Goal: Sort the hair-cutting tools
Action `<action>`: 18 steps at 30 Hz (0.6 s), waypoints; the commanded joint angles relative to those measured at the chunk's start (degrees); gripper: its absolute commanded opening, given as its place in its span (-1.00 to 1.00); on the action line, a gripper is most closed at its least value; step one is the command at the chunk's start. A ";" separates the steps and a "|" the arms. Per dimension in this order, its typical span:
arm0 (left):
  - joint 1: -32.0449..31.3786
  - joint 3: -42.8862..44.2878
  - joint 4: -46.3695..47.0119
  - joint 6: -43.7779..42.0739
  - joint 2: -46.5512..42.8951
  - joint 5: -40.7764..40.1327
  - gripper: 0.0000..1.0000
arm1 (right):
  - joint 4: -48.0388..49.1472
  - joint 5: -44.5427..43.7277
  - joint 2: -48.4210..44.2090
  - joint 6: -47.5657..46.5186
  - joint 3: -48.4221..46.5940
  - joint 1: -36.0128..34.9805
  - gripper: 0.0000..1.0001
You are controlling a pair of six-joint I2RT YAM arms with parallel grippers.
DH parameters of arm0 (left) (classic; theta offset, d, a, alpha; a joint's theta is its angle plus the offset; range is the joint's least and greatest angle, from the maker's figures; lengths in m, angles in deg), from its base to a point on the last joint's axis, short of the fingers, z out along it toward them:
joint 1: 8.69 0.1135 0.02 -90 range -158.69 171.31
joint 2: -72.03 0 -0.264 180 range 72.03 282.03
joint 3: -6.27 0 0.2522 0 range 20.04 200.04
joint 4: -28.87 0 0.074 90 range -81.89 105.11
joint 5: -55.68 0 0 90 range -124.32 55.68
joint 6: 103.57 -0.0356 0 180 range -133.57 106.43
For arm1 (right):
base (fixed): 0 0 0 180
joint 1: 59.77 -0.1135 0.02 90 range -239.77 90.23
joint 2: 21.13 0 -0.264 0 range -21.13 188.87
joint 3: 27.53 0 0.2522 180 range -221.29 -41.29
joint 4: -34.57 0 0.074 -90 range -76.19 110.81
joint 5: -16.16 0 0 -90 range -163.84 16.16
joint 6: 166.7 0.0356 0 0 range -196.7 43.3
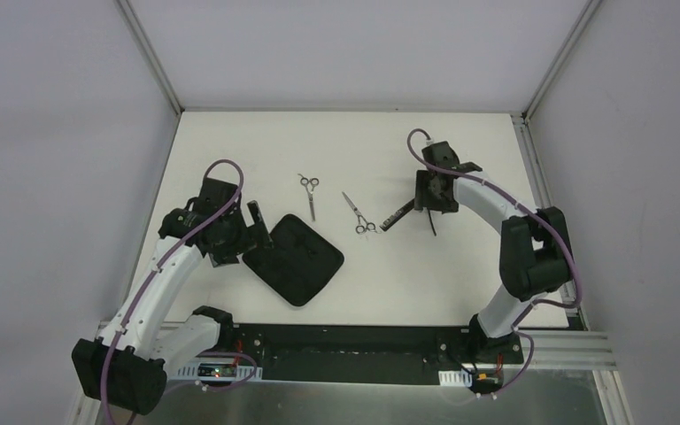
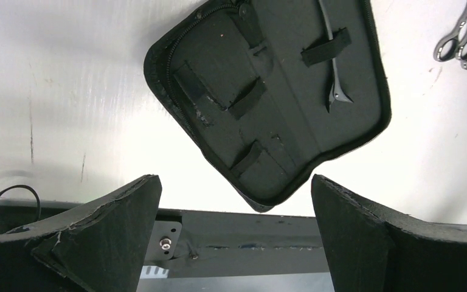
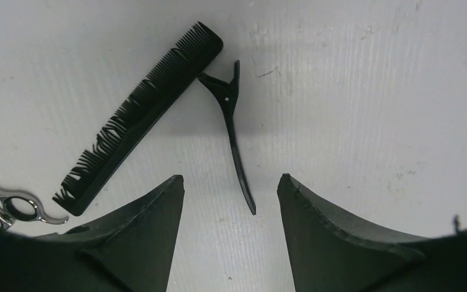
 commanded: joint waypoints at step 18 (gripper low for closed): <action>-0.37 4.34 2.67 -3.33 -3.00 3.08 0.98 | -1.20 9.57 3.65 7.21 1.63 5.44 -1.00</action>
